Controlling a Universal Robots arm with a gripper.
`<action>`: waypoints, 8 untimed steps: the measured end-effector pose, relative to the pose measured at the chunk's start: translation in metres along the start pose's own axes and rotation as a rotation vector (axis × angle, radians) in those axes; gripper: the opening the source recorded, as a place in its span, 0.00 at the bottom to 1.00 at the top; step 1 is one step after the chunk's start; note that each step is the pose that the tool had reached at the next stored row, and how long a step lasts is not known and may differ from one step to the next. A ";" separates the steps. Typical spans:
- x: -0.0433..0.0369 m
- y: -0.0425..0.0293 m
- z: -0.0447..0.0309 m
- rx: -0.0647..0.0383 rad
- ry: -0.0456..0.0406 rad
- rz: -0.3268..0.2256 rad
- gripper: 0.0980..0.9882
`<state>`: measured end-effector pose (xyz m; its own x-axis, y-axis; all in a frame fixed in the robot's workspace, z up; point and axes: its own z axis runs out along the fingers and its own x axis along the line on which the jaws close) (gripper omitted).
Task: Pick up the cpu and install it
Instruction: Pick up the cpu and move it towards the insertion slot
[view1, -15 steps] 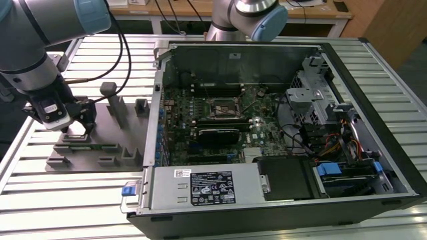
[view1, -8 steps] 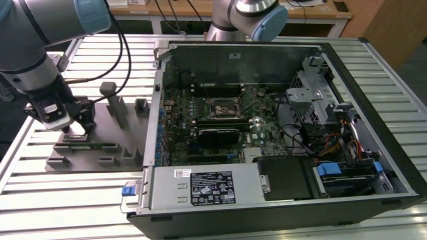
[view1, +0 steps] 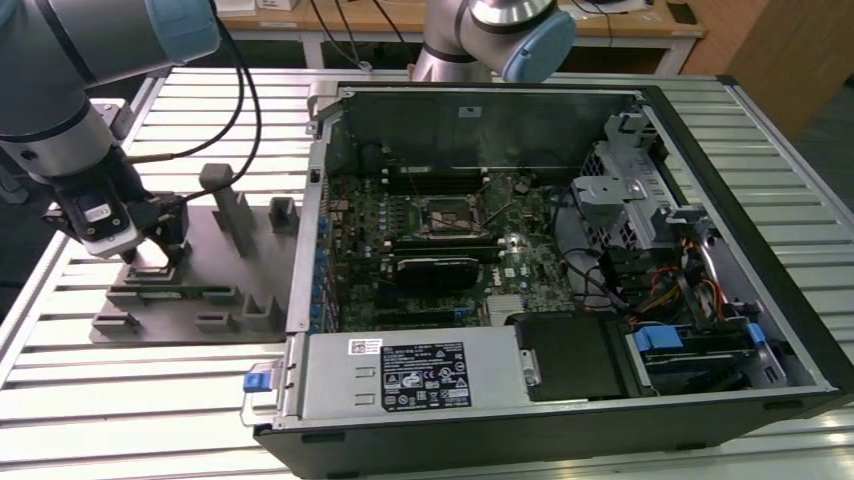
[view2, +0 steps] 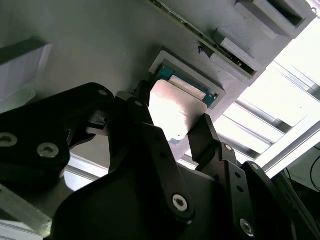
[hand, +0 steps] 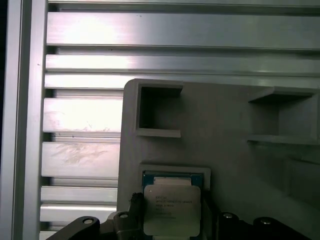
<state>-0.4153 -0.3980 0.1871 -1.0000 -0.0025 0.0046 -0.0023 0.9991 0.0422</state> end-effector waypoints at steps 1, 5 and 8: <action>0.0001 0.0000 -0.0001 -0.002 0.0001 0.000 0.50; 0.0000 0.0000 -0.0001 -0.002 0.0002 0.000 0.50; 0.0000 -0.0001 0.0013 -0.002 0.0002 0.000 0.50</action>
<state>-0.4154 -0.3980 0.1858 -1.0000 -0.0025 0.0048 -0.0023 0.9990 0.0444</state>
